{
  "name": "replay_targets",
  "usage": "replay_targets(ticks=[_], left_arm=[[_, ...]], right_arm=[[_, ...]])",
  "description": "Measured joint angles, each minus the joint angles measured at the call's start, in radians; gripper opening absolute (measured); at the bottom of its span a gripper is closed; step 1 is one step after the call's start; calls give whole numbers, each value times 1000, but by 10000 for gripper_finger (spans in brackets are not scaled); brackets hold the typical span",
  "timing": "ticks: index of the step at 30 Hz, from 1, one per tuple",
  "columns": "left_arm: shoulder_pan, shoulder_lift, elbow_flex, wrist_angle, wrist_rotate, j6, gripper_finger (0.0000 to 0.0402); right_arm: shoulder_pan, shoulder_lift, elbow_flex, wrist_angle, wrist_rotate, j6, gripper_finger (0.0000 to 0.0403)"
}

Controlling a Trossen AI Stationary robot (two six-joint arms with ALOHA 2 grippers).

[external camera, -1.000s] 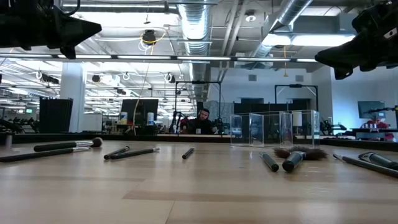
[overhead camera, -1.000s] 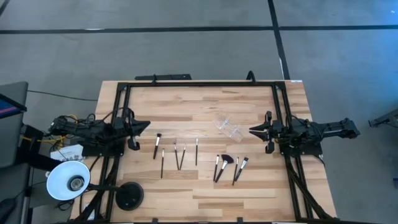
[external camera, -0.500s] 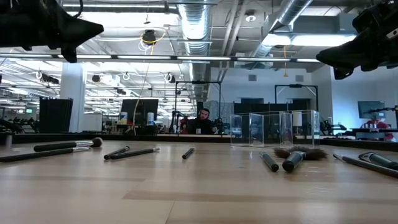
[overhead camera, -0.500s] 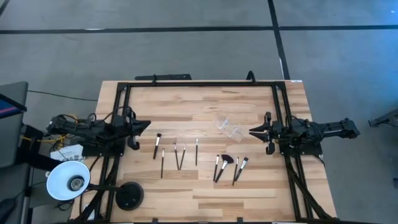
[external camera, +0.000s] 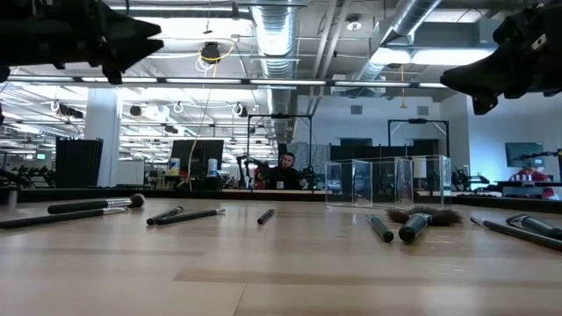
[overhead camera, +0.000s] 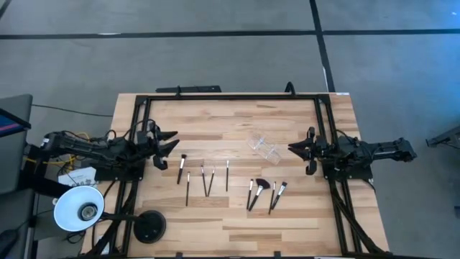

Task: Put items in baskets/containers
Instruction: Put the foundation brush into the transparent organizer

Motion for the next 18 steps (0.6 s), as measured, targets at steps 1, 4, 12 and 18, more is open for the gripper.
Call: replay_targets(ticks=[1,4,12,18], left_arm=[[13,36,13,1,2,-4,180],[55,165,62,5,5,-32,188],[118,455,167,10,5,-36,174],[169,521,214,13,5,-25,171]], right_arm=[[0,1,0,26,2,-14,52],[0,8,1,129,18,-53,52],[0,6,1,245,36,73,52],[0,13,1,205,155,84,52]])
